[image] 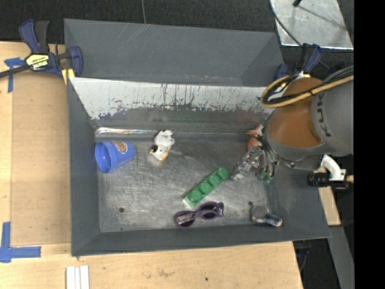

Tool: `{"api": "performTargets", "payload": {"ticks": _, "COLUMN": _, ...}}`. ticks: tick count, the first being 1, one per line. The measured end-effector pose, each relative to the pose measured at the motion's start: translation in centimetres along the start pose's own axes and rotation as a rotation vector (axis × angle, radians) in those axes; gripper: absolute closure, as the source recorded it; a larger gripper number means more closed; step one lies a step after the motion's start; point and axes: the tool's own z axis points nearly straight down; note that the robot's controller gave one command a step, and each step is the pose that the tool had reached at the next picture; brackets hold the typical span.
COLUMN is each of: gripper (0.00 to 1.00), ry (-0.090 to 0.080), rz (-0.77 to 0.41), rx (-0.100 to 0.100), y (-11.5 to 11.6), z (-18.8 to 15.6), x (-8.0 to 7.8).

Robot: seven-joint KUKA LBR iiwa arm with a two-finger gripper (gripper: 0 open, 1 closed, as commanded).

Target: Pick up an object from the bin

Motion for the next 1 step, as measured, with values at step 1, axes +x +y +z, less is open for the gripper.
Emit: {"api": "performTargets", "payload": {"ticks": 1, "gripper": 0.0, "ry": 0.001, "rz": -0.001, "rx": 0.0, "y": 0.01, "z": 0.0, "x": 0.02}}
